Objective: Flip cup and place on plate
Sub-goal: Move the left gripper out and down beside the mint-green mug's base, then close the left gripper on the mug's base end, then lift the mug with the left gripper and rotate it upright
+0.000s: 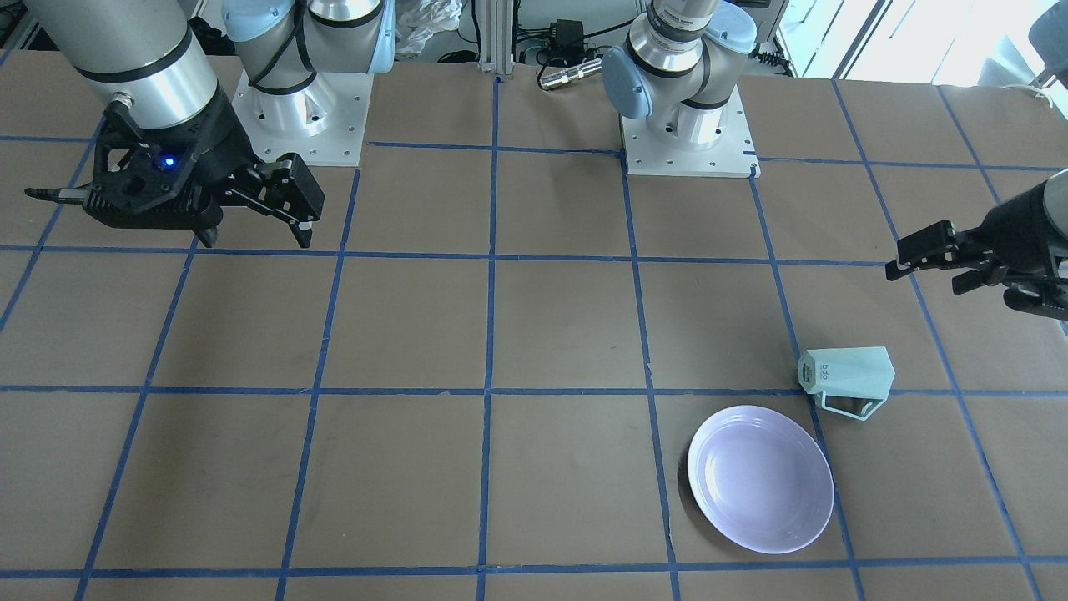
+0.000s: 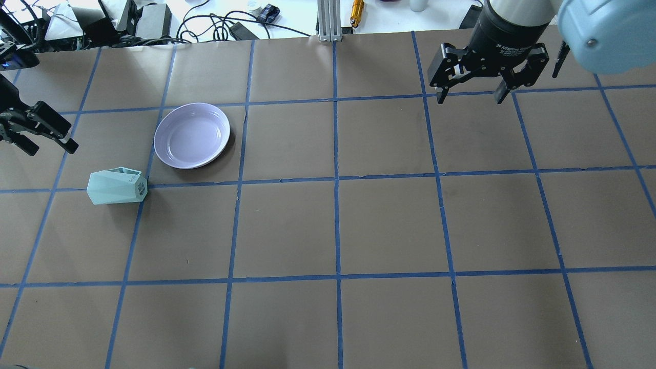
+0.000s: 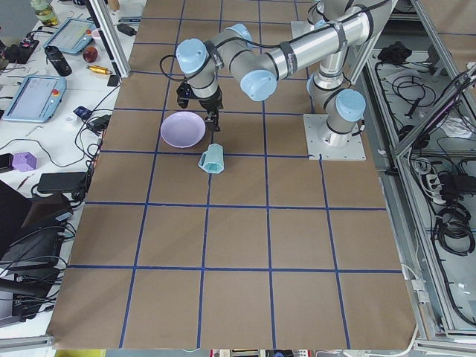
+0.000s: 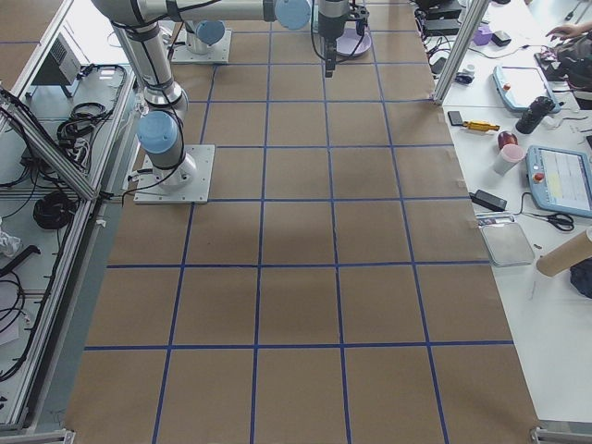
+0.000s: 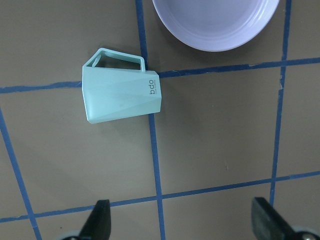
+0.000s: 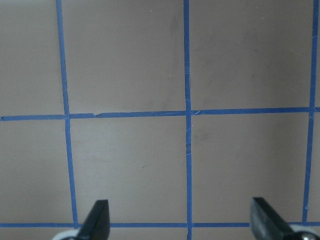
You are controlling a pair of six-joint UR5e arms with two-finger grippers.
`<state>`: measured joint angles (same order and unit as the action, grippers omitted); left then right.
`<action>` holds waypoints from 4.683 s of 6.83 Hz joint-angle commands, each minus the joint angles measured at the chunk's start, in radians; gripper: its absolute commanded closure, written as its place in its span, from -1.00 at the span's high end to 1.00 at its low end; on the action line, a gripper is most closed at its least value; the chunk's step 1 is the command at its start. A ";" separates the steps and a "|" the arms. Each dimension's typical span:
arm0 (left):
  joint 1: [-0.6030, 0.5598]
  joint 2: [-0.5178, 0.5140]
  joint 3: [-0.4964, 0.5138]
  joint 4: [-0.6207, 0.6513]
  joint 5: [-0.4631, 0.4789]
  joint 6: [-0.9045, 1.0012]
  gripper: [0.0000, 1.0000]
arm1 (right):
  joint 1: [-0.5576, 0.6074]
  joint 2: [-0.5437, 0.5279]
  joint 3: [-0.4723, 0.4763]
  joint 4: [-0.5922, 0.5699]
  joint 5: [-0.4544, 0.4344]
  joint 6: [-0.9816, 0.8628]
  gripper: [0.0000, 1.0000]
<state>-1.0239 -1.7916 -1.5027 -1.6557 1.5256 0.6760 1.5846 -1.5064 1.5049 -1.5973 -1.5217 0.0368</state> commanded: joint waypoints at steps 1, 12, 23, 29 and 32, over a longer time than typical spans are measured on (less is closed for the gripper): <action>0.083 -0.083 0.005 0.033 -0.092 0.098 1.00 | 0.000 0.000 0.000 0.000 0.000 0.000 1.00; 0.245 -0.411 0.005 -0.177 -0.490 0.402 0.98 | 0.000 0.000 0.000 0.000 0.000 0.000 1.00; 0.268 -0.397 0.016 -0.229 -0.493 0.448 -1.00 | 0.000 0.000 0.000 0.000 0.000 0.000 1.00; 0.146 -0.243 0.217 -0.411 -0.422 0.292 -1.00 | 0.000 0.000 0.000 0.000 0.000 0.000 1.00; -0.058 -0.154 0.274 -0.360 -0.245 0.002 -1.00 | 0.000 0.000 0.002 0.000 0.000 0.000 1.00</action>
<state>-1.0044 -1.9757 -1.2390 -2.0484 1.2189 0.7880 1.5846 -1.5064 1.5051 -1.5969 -1.5217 0.0369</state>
